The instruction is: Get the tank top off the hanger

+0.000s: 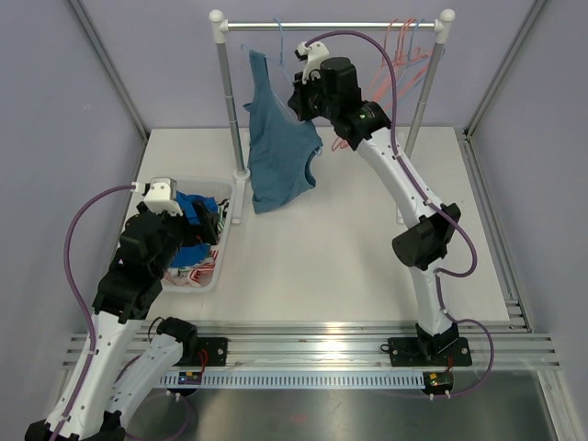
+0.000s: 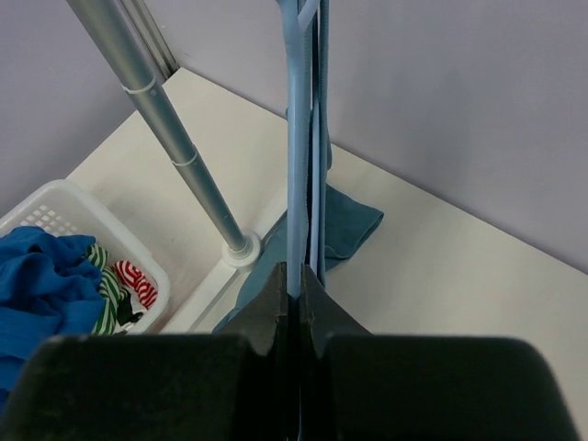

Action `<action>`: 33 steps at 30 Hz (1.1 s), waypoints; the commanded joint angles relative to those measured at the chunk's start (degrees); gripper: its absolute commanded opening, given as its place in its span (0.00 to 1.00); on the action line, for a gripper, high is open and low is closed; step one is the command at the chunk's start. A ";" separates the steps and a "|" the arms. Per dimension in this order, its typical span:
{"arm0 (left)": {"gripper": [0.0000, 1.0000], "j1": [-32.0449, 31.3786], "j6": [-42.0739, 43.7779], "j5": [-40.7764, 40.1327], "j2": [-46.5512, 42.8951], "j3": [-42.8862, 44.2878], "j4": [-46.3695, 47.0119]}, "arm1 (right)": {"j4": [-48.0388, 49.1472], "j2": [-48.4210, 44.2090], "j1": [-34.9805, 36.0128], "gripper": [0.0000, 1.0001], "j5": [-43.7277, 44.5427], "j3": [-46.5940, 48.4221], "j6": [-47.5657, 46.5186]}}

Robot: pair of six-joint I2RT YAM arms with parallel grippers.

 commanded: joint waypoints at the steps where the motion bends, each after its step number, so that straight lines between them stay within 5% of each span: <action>1: 0.99 -0.09 0.97 1.45 0.07 2.04 1.90 | 3.66 -4.20 1.52 0.00 3.30 2.09 1.92; 17: 0.99 -0.09 1.05 1.18 -0.46 1.95 1.99 | -1.34 -13.08 1.69 0.00 4.18 3.67 4.38; 33: 0.99 -0.09 -3.24 5.39 4.28 12.03 1.37 | -8.29 -39.86 1.78 0.00 -8.82 -25.65 5.44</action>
